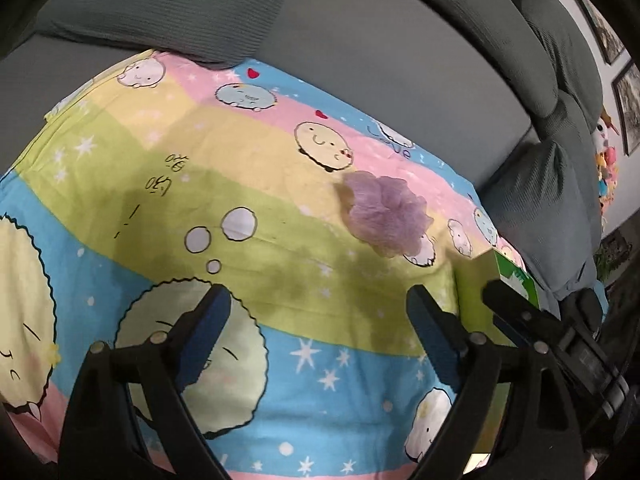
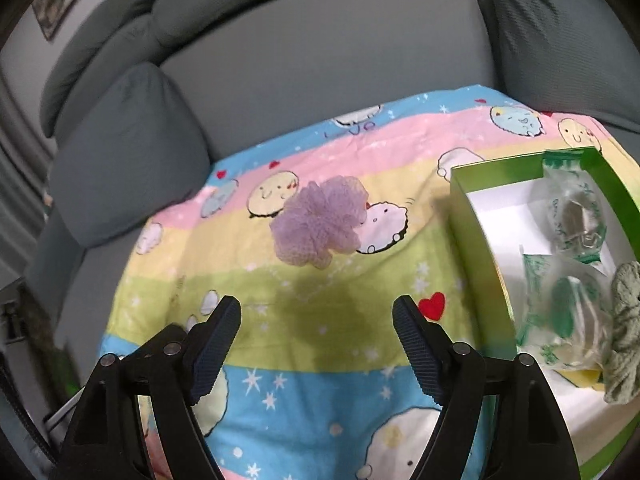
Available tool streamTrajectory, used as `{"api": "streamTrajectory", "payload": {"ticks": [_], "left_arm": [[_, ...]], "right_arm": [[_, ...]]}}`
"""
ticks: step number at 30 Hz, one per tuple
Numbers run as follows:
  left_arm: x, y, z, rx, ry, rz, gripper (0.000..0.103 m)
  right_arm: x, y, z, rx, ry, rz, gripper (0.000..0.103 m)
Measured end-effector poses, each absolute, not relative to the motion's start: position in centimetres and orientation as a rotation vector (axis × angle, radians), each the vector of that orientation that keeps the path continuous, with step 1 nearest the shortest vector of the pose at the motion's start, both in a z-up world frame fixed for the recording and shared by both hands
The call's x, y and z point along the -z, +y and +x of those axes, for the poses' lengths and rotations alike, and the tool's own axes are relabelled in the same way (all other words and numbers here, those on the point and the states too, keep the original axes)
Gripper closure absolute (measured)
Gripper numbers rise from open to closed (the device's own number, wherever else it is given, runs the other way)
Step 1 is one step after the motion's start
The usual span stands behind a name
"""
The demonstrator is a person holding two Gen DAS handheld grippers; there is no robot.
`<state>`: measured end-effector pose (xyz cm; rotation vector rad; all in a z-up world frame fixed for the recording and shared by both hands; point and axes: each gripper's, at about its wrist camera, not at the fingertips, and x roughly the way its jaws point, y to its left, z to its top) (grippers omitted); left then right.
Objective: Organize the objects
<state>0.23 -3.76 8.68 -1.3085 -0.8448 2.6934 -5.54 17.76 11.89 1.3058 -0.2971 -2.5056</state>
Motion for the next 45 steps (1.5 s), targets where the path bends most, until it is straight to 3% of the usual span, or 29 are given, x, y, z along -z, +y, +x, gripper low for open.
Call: {"api": "streamTrajectory", "payload": {"ticks": [18, 31, 32, 34, 37, 41, 45], "left_arm": [[-8.2, -5.3, -0.7, -2.692, -0.912, -1.379, 0.014], [-6.9, -6.4, -1.0, -2.735, -0.939, -1.479, 0.014], [-6.9, -6.4, -1.0, -2.734, -0.938, -1.479, 0.014], [-6.9, -6.4, -1.0, -2.734, -0.938, -1.476, 0.014], [-6.6, -6.2, -1.2, -2.722, -0.933, -1.495, 0.014], [-6.6, -5.8, -1.1, -2.702, -0.930, -1.485, 0.014], [-6.9, -5.8, -1.0, -2.694, -0.952, -1.464, 0.014]], "right_arm": [[-8.8, 10.2, -13.5, 2.590, -0.012, 1.459, 0.024], [-3.5, 10.5, -16.8, 2.598, -0.038, 1.532, 0.025], [-3.6, 10.5, -16.7, 2.608, -0.036, 1.510, 0.027], [-3.6, 10.5, -16.5, 2.618, -0.005, 1.495, 0.053], [-3.8, 10.7, -16.1, 2.601, 0.022, 1.494, 0.077], [-4.2, 11.1, -15.1, 2.503, -0.053, 1.508, 0.081], [-5.7, 10.8, -12.3, 2.457, 0.012, 1.490, 0.081]]}}
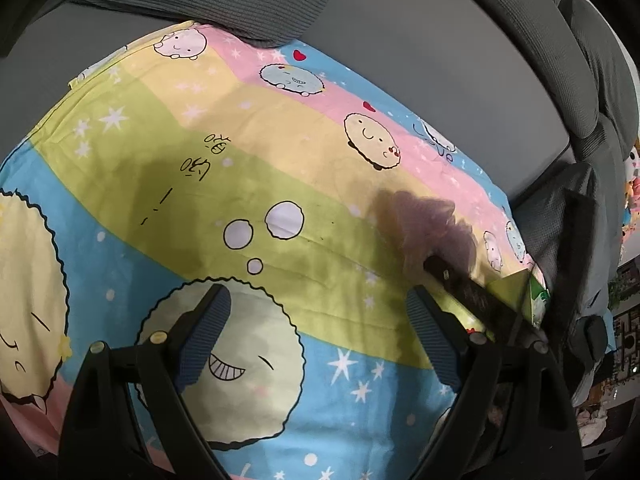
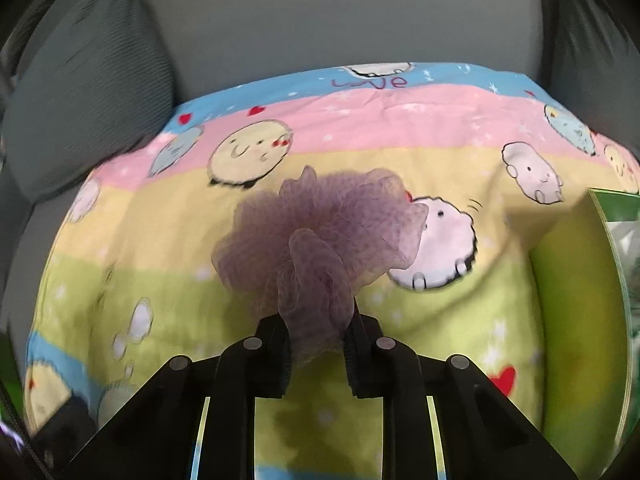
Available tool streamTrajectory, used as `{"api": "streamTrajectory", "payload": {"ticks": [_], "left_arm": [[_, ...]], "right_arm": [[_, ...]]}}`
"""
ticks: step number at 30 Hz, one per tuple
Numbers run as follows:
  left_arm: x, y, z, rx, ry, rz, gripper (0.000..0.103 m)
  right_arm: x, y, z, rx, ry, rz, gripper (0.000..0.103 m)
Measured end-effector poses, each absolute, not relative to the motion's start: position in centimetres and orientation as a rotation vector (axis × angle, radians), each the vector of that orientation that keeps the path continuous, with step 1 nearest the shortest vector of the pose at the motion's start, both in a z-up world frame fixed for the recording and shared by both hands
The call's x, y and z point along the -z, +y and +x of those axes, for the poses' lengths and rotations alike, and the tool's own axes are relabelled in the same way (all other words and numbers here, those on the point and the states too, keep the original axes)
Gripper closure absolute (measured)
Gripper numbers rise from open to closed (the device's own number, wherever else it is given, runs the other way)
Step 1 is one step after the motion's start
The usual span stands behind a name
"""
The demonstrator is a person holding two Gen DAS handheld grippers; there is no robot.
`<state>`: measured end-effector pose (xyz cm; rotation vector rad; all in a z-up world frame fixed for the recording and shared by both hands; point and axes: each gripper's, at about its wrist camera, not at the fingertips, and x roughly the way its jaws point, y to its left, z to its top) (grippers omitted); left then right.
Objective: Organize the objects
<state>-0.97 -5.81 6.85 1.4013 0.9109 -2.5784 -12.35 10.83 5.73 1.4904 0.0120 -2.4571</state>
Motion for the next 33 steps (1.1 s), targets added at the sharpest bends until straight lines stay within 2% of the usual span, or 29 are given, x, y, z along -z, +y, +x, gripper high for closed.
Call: {"api": "streamTrajectory", "payload": {"ticks": [8, 14, 17, 18, 19, 21, 33], "left_arm": [[-6.9, -5.6, -1.0, 2.578, 0.937, 1.414, 0.014], [-6.8, -4.4, -1.0, 2.596, 0.884, 1.440, 0.014], [-6.7, -3.8, -1.1, 2.606, 0.848, 1.464, 0.014], [-6.6, -3.7, -1.2, 2.607, 0.842, 1.469, 0.014], [-6.6, -3.6, -1.2, 2.607, 0.835, 1.472, 0.014], [-6.6, -3.3, -1.4, 2.607, 0.810, 1.481, 0.014], [-5.7, 0.3, -1.9, 2.676, 0.799, 1.643, 0.015]], "right_arm": [[-7.9, 12.2, -7.1, 2.357, 0.023, 1.473, 0.081], [-7.1, 14.9, -4.4, 2.341, -0.125, 1.521, 0.081], [-6.9, 15.7, -4.5, 2.319, -0.136, 1.585, 0.070], [-7.0, 15.9, -4.5, 2.317, -0.144, 1.582, 0.062], [-7.4, 16.2, -4.3, 2.326, -0.158, 1.567, 0.046], [-8.1, 16.8, -4.1, 2.348, -0.174, 1.528, 0.029], [-8.5, 19.6, -5.5, 2.340, -0.416, 1.436, 0.029]]}}
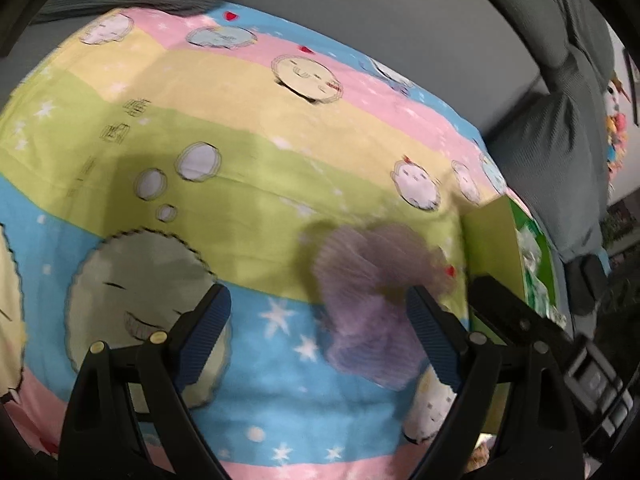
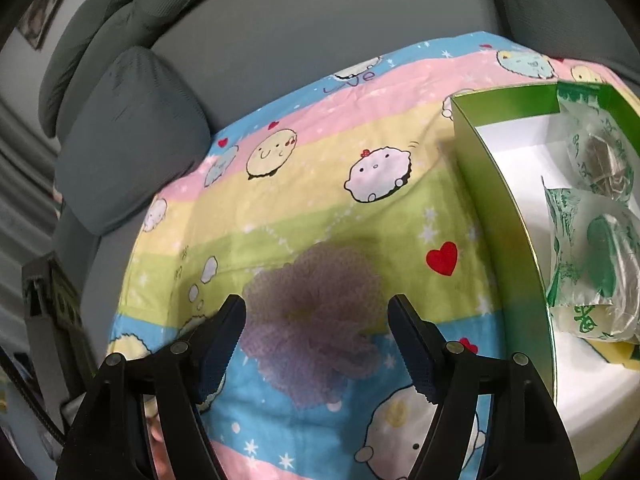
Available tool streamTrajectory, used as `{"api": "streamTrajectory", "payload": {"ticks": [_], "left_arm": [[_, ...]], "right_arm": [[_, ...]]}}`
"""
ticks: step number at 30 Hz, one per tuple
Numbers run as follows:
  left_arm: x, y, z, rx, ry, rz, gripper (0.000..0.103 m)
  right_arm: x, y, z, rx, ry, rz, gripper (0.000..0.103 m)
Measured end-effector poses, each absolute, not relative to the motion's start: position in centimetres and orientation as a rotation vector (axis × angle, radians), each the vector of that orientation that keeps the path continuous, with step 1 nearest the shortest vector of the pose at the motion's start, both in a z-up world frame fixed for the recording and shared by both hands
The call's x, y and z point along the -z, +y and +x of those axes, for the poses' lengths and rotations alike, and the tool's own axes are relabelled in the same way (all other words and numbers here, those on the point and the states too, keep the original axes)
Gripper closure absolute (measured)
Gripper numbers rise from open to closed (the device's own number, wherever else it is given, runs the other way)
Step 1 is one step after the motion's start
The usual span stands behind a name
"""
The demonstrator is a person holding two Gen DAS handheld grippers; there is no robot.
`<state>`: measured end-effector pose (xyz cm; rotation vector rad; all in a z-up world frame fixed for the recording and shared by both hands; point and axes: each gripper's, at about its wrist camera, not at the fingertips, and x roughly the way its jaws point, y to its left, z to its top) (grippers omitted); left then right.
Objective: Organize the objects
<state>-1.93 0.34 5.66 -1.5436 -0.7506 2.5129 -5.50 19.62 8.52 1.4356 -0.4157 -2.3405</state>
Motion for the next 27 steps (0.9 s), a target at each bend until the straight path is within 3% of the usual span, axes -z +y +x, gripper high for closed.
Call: {"api": "streamTrajectory", "payload": {"ticks": [20, 23, 27], "left_arm": [[-3.4, 6.1, -2.2, -2.364, -0.611, -1.636, 0.016], [-3.2, 6.1, -2.4, -2.377, -0.613, -1.629, 0.016], [-3.1, 5.9, -2.5, -2.394, -0.611, -1.621, 0.025]], "right_arm": [[-5.6, 21.0, -7.1, 2.242, -0.581, 1.513, 0.029], [-4.9, 21.1, -7.3, 2.244, -0.590, 1.530, 0.033], [-3.7, 20.6, -7.7, 2.212, -0.600, 1.566, 0.040]]}}
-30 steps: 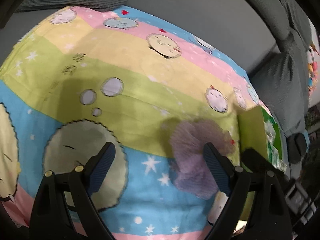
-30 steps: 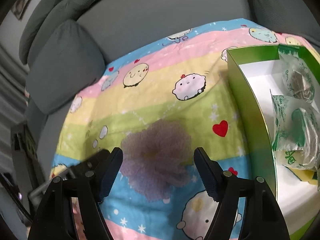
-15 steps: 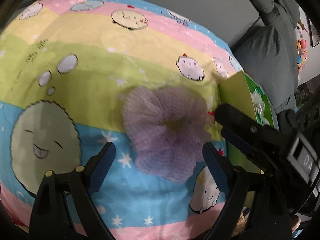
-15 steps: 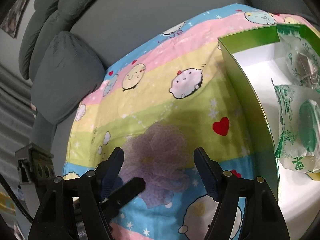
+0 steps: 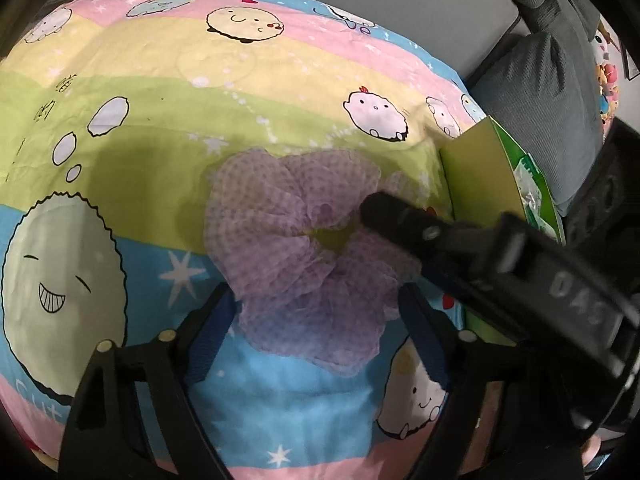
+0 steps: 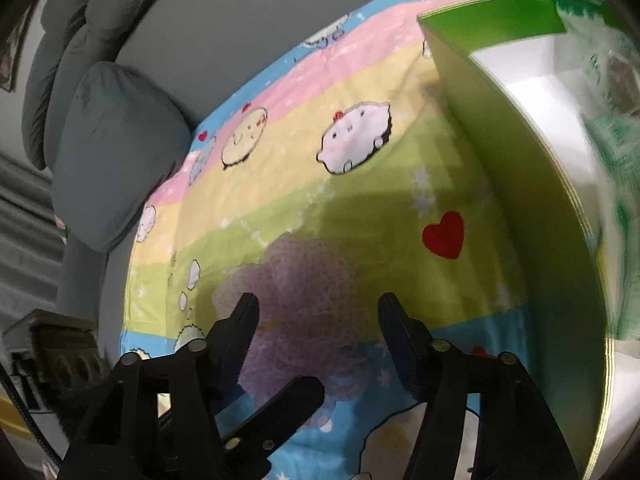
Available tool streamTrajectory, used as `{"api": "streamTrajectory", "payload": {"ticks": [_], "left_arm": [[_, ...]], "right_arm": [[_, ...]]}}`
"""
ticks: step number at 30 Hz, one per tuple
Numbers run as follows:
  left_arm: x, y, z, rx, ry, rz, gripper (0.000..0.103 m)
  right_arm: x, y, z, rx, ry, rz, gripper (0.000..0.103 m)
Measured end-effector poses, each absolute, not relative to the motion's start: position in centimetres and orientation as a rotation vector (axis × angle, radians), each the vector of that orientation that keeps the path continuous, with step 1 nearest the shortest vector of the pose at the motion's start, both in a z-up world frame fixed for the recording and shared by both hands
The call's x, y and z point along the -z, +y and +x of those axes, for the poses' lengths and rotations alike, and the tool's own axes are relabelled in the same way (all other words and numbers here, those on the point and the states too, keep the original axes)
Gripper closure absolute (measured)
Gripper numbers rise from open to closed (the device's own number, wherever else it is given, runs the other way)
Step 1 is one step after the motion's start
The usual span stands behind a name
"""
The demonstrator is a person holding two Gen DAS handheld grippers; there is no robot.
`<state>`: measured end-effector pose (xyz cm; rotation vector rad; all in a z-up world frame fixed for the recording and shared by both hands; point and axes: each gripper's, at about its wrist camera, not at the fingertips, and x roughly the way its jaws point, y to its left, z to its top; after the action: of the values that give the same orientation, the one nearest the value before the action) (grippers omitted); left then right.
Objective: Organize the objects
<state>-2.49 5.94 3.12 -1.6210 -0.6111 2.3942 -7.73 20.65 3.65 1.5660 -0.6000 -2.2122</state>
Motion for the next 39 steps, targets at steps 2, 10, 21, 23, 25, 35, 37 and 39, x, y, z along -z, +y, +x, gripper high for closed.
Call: {"api": "streamTrajectory", "payload": {"ticks": [2, 10, 21, 23, 25, 35, 37, 39], "left_arm": [[-3.2, 5.9, -2.5, -2.404, -0.599, -1.614, 0.030], [-3.3, 6.6, -2.4, -2.399, -0.554, -1.572, 0.066], [-5.8, 8.2, -1.0, -2.479, -0.412, -1.411, 0.068], [-6.7, 8.5, -0.5, -2.498, -0.392, -1.351, 0.068], [-7.7, 8.8, 0.1, -2.518, -0.374, -1.296, 0.068], [-12.5, 11.0, 3.0, -2.590, -0.255, -1.059, 0.068], [-13.3, 11.5, 3.5, -2.592, -0.240, -1.020, 0.068], [-14.0, 12.1, 3.9, -2.590, -0.226, -0.983, 0.068]], "right_arm": [[-3.2, 20.5, -7.7, 2.202, -0.613, 1.574, 0.042], [-2.4, 19.7, -7.8, 2.139, -0.588, 1.559, 0.065], [-4.4, 19.4, -6.5, 2.086, -0.589, 1.497, 0.065], [-5.4, 19.6, -6.2, 2.105, -0.582, 1.461, 0.065], [-6.6, 20.0, -5.7, 2.123, -0.582, 1.426, 0.065], [-11.4, 22.3, -3.3, 2.177, -0.604, 1.254, 0.065], [-12.3, 23.0, -2.7, 2.195, -0.604, 1.218, 0.065], [-13.2, 23.5, -2.2, 2.219, -0.600, 1.188, 0.065]]}}
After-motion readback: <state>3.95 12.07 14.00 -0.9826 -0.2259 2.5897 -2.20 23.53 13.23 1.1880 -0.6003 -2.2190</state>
